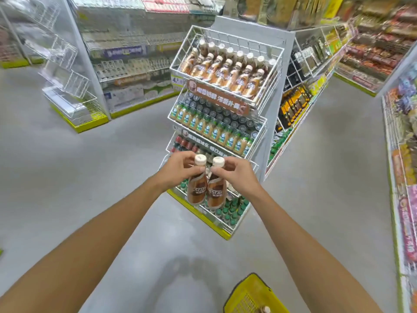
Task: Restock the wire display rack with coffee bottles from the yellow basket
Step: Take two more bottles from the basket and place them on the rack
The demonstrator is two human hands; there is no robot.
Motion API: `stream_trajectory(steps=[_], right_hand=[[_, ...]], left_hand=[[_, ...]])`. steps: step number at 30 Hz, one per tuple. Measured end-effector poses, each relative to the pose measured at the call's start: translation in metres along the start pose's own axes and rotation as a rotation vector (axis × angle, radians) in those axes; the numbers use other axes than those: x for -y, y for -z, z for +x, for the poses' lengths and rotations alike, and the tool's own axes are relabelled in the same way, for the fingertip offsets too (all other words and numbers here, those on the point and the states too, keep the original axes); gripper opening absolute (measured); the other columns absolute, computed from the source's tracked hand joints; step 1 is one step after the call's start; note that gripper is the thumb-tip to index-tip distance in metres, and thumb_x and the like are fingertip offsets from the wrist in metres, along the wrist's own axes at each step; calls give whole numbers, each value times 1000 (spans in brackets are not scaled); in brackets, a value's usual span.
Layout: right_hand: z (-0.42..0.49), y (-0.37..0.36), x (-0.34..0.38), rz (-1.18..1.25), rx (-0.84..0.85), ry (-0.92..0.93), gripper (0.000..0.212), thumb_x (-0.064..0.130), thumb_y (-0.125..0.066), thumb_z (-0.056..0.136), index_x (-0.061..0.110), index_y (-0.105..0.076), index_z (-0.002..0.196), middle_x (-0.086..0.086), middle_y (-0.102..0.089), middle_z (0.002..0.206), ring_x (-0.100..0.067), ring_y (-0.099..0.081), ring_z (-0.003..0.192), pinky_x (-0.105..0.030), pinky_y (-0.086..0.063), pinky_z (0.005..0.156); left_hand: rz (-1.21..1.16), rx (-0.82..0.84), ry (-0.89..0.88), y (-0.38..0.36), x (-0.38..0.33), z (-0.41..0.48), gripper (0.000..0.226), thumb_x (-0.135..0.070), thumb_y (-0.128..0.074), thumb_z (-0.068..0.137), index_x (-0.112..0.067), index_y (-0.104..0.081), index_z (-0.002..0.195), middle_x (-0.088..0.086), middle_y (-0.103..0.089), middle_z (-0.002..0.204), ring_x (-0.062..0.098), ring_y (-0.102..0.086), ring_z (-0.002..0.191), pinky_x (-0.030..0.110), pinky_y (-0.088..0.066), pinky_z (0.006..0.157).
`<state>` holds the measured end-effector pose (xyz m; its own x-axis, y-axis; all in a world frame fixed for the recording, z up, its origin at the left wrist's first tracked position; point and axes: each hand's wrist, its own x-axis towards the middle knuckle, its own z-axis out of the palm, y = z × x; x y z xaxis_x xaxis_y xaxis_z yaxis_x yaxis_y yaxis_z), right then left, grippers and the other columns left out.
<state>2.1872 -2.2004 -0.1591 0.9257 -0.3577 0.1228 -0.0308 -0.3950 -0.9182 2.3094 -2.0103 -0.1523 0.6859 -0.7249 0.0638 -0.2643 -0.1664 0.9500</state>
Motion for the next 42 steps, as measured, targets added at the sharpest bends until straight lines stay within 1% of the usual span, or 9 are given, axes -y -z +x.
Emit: stream_trajectory(steps=[5,10,17,22,25,32,37,40,42], right_hand=[[86,-77,54,62,17,58,10,21,-85,87,27,-80,93,10,-83,92,-1,-77,84,-17,-59,71],[175,-128,74,14,11,80,27,22,-85,88,8,-80,110,-2,-83,98,-17,-80,93,-32,-65,78],[323,-168,68,18,6,132,25,32,-89,83,17,-83,103,5,-84,91,-12,-80,90,-31,-63,81],[434,-167,75,27,-35,122,34,34,-89,81,13,-82,106,-1,-83,93,-26,-79,97,-51,-62,91],[487,-152,85,5,-78,123,44,49,-87,75,17,-82,105,3,-83,93,-18,-79,93,-51,-62,90],[564,-100,84,-33,-256,72,50,50,-86,76,12,-82,108,-3,-83,95,-25,-80,94,-55,-63,87],[604,-63,82,-101,-420,-5,17,42,-86,83,26,-82,86,10,-83,83,-6,-79,79,-35,-64,75],[622,-49,84,-125,-515,-50,19,42,-87,83,42,-79,65,28,-75,69,12,-72,70,-11,-53,62],[632,-41,83,-143,-544,-72,17,47,-86,82,49,-79,67,31,-74,70,15,-71,72,-9,-53,64]], left_hand=[[12,-73,-3,113,5,26,23,-11,-78,87,-10,-72,110,7,-76,106,10,-71,93,19,-59,74],[18,-164,7,186,17,67,27,-9,-75,90,-3,-70,116,9,-73,101,14,-66,90,10,-54,63],[61,-236,5,265,41,173,31,-5,-73,90,5,-67,119,20,-72,107,22,-64,97,39,-54,87],[68,-219,9,316,36,277,35,-3,-73,90,6,-58,120,23,-72,112,24,-67,97,33,-56,78],[56,-186,-30,337,28,339,34,-3,-73,90,7,-59,119,27,-72,114,24,-67,97,41,-56,91],[57,-40,-167,341,20,479,31,-4,-77,86,7,-66,113,22,-74,103,19,-67,90,25,-55,78],[16,104,-252,337,8,570,16,-15,-82,84,-15,-73,98,10,-77,96,7,-68,79,22,-55,69],[-13,140,-267,337,0,616,8,-25,-81,85,-22,-75,90,9,-79,98,9,-69,82,22,-52,66],[-17,166,-274,332,-3,641,8,-24,-80,86,-19,-76,91,12,-79,98,12,-68,84,28,-53,72]])
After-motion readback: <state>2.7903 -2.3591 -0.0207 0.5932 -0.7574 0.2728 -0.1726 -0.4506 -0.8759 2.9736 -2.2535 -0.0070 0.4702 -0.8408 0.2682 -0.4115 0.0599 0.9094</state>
